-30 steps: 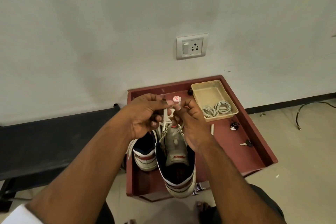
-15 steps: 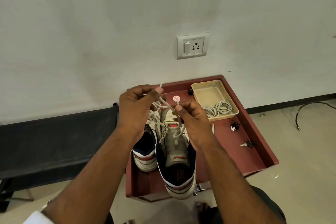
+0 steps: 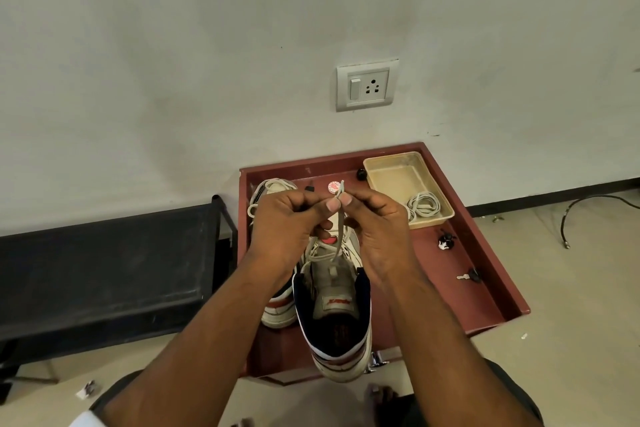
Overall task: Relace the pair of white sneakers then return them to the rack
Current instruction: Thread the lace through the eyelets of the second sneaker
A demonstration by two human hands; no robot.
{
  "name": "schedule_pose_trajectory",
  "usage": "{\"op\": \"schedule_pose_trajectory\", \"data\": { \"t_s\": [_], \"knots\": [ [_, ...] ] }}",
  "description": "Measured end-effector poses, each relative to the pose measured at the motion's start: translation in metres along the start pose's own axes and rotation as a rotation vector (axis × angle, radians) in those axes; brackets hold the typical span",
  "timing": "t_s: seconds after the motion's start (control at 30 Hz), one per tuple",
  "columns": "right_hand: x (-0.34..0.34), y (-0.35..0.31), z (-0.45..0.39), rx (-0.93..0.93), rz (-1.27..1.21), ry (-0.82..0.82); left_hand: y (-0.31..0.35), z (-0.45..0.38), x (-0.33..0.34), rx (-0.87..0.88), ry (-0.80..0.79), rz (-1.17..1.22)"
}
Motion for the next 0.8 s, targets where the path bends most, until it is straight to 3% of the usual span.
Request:
{"op": "schedule_pose_trajectory", "data": {
  "t_s": [0.13,0.3,0.47,0.8],
  "knots": [
    [0.006,0.002,0.001,0.017,0.034,-0.03,-0.001,-0.003,-0.004,-0.021,0.009,-0.085],
    [0.01,-0.002,0.002,-0.01,0.156,-0.054,0.017,-0.014,-0.02,0.08,0.084,-0.132],
    [0.016,-0.005,0.003,-0.028,0.253,-0.099,0.037,-0.026,-0.008,0.231,-0.086,-0.326],
    [0.017,-0.004,0.004,-0.041,0.303,-0.096,0.029,-0.03,0.002,0.393,-0.244,-0.847]
  ]
}}
Point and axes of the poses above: each hand's wrist, its own z-axis away from the middle knuckle, its own x-axis out of the palm, y = z × x, the point moved 6 cm from there along -z, towards the middle knuckle, and after that the axes turned 9 degrees about x, right-handed, at the moved point
